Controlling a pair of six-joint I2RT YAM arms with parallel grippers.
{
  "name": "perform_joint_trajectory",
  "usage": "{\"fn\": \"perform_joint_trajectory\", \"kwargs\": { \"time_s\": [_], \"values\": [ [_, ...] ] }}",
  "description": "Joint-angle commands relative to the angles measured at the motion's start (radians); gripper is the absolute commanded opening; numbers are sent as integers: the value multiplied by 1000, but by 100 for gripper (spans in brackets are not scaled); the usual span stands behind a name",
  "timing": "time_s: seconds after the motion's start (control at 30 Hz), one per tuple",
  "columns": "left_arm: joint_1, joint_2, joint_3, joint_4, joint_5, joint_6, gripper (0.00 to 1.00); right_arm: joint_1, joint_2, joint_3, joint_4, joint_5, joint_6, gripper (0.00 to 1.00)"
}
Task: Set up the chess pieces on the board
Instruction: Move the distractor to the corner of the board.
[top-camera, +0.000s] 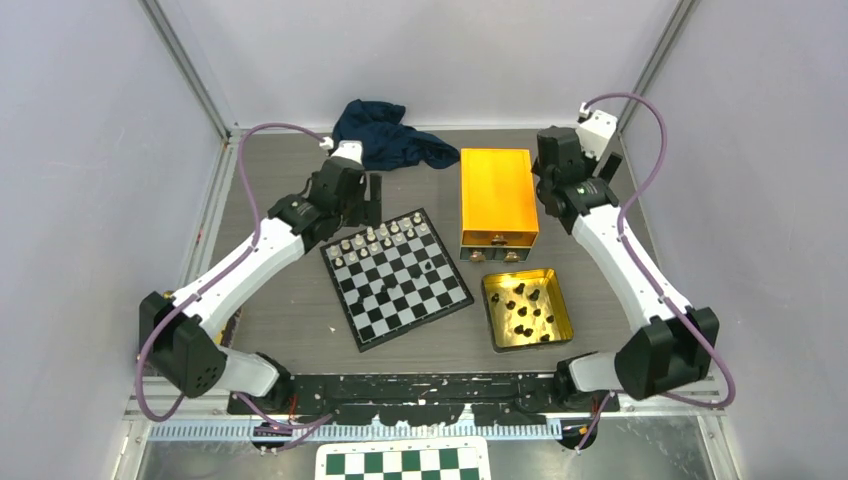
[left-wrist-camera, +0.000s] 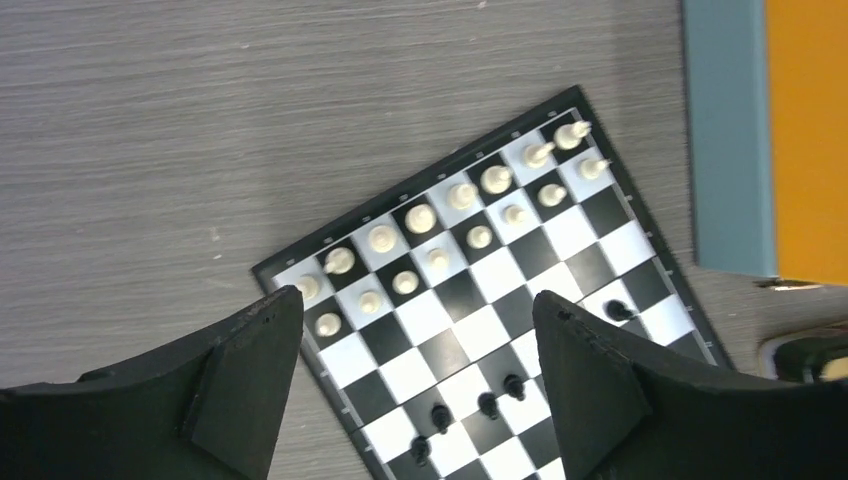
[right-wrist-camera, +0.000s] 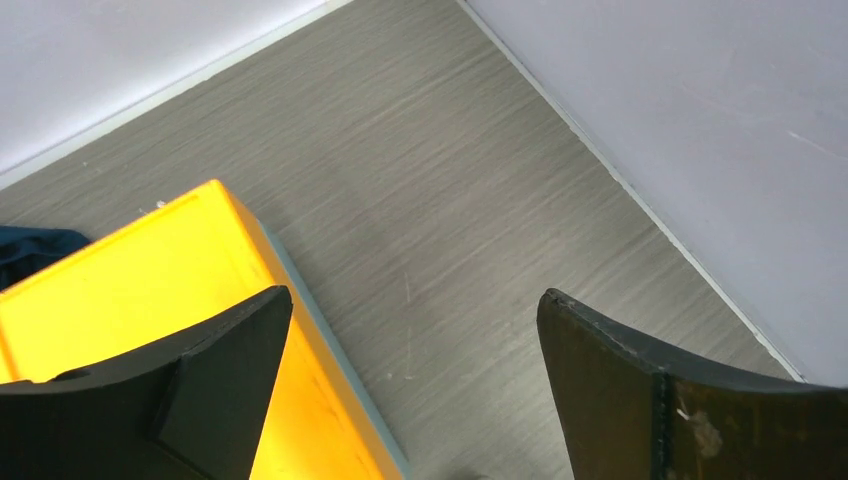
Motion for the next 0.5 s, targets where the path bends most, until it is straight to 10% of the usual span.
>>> {"fn": "perform_joint_trajectory", "kwargs": {
  "time_s": [0.0,0.3,0.47],
  "values": [
    [-14,90,115,17,132,-93,80,-1,-141,-95,55,66,-6,93],
    [-97,354,367,35,262,-146,40,-43,-207,-181,108,11,53,12],
    [-113,470,488,22,305,-181,33,-121,-168,-211,113,-94,142,7]
  ]
}}
